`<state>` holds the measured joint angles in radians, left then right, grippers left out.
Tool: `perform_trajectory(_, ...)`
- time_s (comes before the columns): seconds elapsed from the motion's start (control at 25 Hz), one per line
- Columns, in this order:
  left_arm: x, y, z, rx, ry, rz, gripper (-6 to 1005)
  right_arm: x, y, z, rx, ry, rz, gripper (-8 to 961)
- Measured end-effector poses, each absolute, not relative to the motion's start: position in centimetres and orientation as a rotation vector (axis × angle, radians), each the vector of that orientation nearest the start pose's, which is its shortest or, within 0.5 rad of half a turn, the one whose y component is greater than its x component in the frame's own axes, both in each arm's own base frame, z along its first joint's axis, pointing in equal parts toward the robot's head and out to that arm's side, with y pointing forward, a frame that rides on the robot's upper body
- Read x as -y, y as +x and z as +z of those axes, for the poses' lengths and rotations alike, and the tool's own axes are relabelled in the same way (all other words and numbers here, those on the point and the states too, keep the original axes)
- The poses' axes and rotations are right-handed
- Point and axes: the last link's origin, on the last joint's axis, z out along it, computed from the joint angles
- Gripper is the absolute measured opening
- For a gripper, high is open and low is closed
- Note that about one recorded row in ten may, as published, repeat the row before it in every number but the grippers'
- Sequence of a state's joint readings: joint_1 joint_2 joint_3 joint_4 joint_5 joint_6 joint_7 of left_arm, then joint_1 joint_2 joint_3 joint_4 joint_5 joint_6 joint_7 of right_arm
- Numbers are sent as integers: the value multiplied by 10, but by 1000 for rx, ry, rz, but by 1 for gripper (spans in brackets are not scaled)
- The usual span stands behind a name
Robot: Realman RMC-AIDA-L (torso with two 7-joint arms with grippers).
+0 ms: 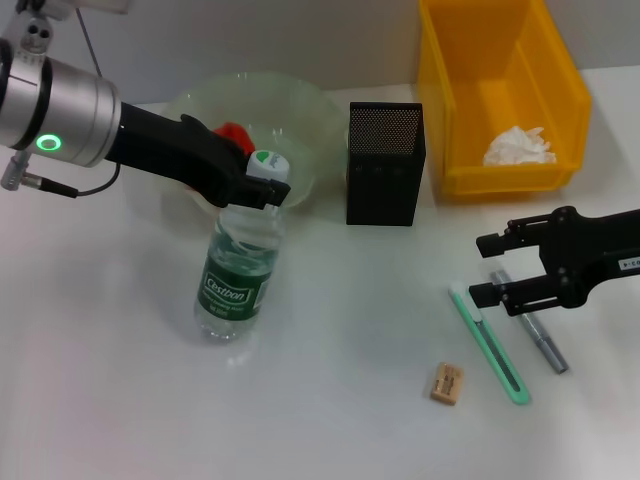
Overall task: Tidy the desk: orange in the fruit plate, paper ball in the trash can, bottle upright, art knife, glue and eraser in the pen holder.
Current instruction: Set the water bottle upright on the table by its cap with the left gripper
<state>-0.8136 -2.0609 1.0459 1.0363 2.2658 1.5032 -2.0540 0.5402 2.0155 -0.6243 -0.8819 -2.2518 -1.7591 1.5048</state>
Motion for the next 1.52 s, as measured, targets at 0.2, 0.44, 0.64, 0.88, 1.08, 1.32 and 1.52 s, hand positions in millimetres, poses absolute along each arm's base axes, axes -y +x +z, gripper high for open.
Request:
perform_trajectory(0.2, -400, -137, 15, 595, -2877, -103, 442, -325, 272, 55, -580, -2868, 369, 703)
perform_trajectory(0.44, -400, -139, 21, 606, -2870, -121, 442, -326, 271, 55, -577, -2867, 369, 702)
perform_trajectory(0.64, -399, -140, 23, 604, -2868, -122, 443, -327, 271, 55, -575, -2867, 368, 701)
perform_trajectory(0.88, -398, -142, 29, 591, -2857, -128, 442, -327, 270, 55, -575, -2867, 368, 700)
perform_trajectory(1.08, -396, -143, 34, 558, -2845, -138, 441, -327, 270, 55, -575, -2866, 375, 699)
perform_trajectory(1.32, -392, -153, 40, 537, -2829, -128, 441, -327, 269, 55, -573, -2864, 386, 698)
perform_trajectory(1.52, -390, -161, 50, 499, -2792, -126, 442, -327, 269, 53, -580, -2867, 399, 698)
